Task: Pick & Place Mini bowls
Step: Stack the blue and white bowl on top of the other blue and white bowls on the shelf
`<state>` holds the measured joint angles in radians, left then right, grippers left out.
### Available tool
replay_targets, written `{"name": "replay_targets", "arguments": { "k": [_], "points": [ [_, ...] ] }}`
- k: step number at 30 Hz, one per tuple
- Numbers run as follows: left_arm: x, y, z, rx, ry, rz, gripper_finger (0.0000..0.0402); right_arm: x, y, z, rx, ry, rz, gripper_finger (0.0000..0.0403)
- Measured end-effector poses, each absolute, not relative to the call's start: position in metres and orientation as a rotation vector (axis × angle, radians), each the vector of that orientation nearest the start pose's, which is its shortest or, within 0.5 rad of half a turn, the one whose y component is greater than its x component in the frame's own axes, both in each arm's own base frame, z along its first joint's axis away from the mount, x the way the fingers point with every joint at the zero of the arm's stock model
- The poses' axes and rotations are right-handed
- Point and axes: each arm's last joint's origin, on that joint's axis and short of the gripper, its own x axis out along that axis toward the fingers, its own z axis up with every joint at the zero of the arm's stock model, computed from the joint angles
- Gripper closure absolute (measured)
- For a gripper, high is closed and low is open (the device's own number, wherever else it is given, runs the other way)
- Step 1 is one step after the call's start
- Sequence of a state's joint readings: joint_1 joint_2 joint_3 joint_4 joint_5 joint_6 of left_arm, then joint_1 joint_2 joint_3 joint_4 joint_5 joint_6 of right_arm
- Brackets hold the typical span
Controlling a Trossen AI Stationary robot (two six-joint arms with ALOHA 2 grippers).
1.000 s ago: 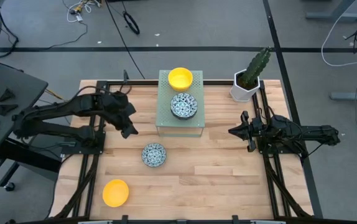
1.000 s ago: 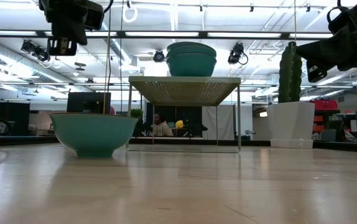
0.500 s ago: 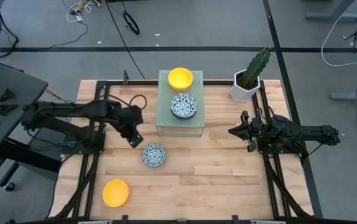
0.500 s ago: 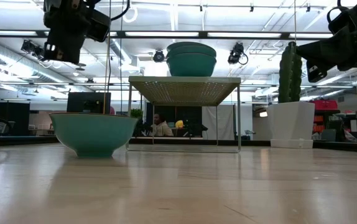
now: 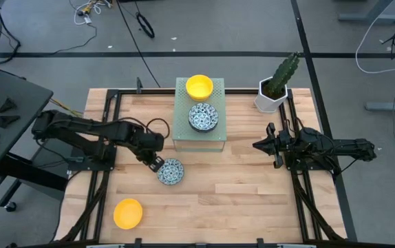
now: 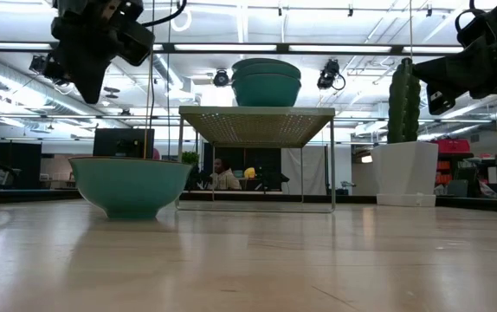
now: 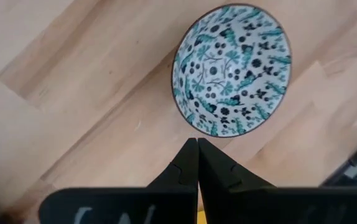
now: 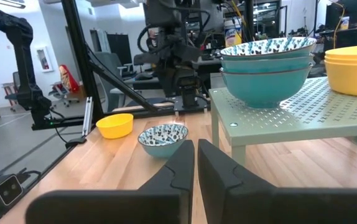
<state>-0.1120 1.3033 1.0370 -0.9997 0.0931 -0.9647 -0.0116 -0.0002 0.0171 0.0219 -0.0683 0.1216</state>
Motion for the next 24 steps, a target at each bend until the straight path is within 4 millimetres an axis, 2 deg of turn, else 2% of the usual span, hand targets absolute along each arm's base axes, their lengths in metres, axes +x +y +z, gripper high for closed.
{"name": "replay_targets", "arguments": {
  "k": [15, 24],
  "points": [
    [0.240, -0.068, 0.233, -0.924, 1.306, 0.662, 0.0380, 0.097, 0.001, 0.171, 0.120, -0.036, 0.059, 0.0376],
    [0.241, -0.085, 0.233, -0.832, 1.289, 0.531, 0.0376, 0.096, 0.001, 0.171, 0.120, -0.036, 0.059, 0.0376]
  ]
}}
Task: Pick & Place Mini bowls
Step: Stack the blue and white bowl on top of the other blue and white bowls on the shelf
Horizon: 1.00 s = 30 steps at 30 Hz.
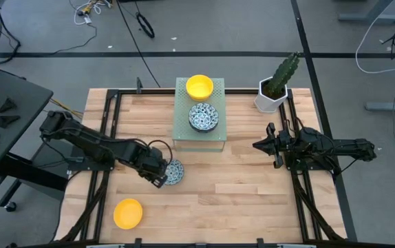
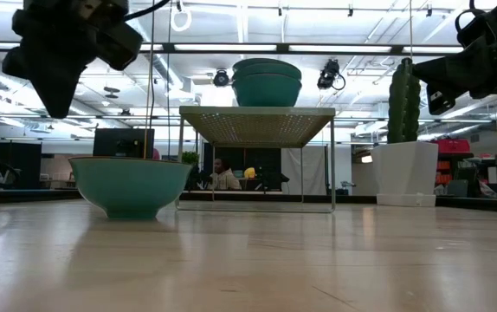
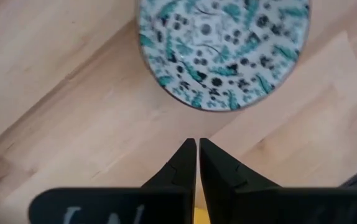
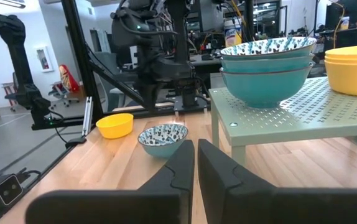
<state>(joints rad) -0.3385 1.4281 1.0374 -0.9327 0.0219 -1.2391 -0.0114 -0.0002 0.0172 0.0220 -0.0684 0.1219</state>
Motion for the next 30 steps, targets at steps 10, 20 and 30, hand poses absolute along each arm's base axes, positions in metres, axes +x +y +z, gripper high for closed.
{"name": "replay_targets", "arguments": {
  "k": [10, 20, 30],
  "points": [
    [0.248, -0.097, 0.237, -0.394, 1.247, 0.091, 0.0342, 0.097, 0.001, 0.171, 0.120, -0.036, 0.059, 0.0376],
    [0.250, -0.098, 0.238, 0.062, 1.190, -0.247, 0.0294, 0.096, 0.001, 0.172, 0.120, -0.036, 0.059, 0.0376],
    [0.250, -0.099, 0.238, 0.386, 1.129, -0.511, 0.0237, 0.097, 0.001, 0.171, 0.120, -0.036, 0.059, 0.0376]
  ]
}}
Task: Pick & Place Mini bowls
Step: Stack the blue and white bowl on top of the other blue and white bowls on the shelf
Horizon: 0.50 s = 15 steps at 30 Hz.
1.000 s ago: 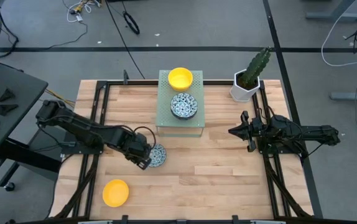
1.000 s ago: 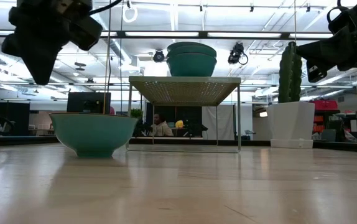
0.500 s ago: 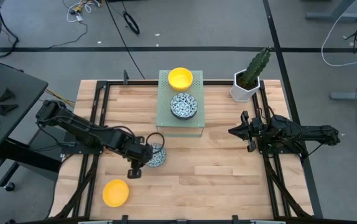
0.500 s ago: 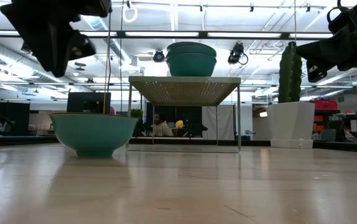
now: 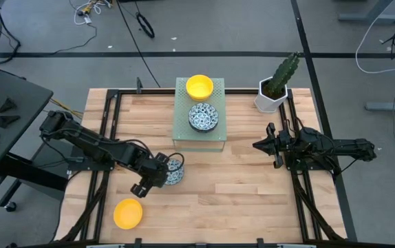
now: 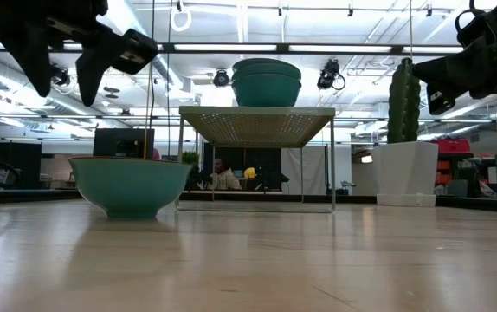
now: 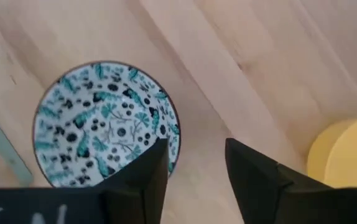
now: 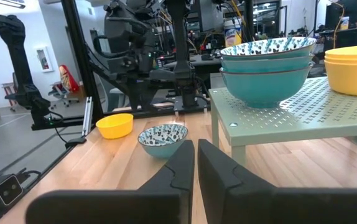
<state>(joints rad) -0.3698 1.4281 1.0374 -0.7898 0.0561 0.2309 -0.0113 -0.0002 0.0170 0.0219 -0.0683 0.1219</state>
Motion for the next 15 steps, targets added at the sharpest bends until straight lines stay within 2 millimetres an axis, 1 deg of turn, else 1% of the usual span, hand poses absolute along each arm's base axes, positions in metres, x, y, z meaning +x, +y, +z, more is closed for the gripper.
{"name": "replay_targets", "arguments": {
  "k": [5, 11, 15],
  "points": [
    [0.252, -0.098, 0.234, 0.497, 1.120, -0.537, 0.0219, 0.097, 0.001, 0.171, 0.120, -0.036, 0.059, 0.0376],
    [0.254, -0.099, 0.225, 0.521, 1.170, -0.554, 0.0211, 0.096, 0.001, 0.172, 0.120, -0.036, 0.059, 0.0376],
    [0.259, -0.101, 0.215, 0.524, 1.204, -0.557, 0.0211, 0.097, 0.001, 0.172, 0.120, -0.037, 0.059, 0.0376]
  ]
}}
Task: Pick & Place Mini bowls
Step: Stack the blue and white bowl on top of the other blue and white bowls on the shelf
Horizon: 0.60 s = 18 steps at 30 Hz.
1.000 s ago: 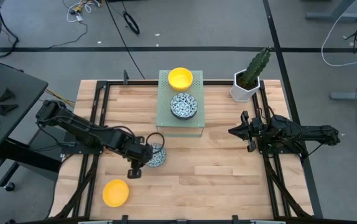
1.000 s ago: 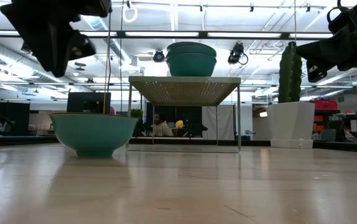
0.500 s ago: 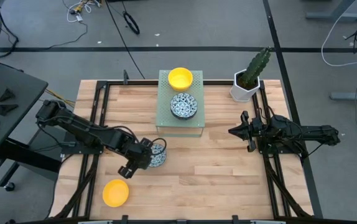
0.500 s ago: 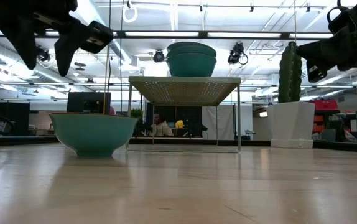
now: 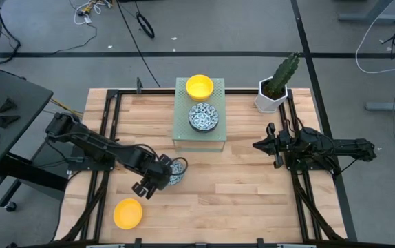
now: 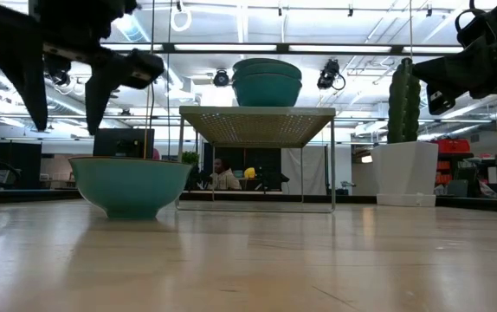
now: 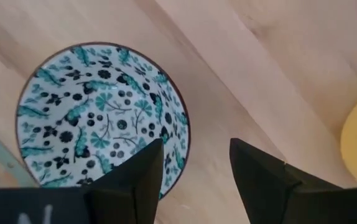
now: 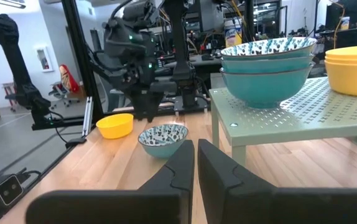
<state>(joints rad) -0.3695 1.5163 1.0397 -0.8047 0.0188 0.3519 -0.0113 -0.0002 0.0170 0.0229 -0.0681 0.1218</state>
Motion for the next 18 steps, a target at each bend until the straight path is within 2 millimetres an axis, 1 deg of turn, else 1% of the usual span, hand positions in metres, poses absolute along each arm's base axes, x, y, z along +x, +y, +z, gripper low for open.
{"name": "replay_targets", "arguments": {
  "k": [5, 10, 18],
  "points": [
    [0.265, -0.103, 0.203, 0.533, 1.245, -0.555, 0.0211, 0.097, 0.001, 0.171, 0.120, -0.036, 0.059, 0.0376],
    [0.270, -0.102, 0.192, 0.617, 1.282, -0.497, 0.0211, 0.097, 0.001, 0.171, 0.120, -0.036, 0.059, 0.0376],
    [0.271, -0.104, 0.185, 0.631, 1.313, -0.502, 0.0211, 0.097, 0.001, 0.171, 0.120, -0.036, 0.059, 0.0376]
  ]
}}
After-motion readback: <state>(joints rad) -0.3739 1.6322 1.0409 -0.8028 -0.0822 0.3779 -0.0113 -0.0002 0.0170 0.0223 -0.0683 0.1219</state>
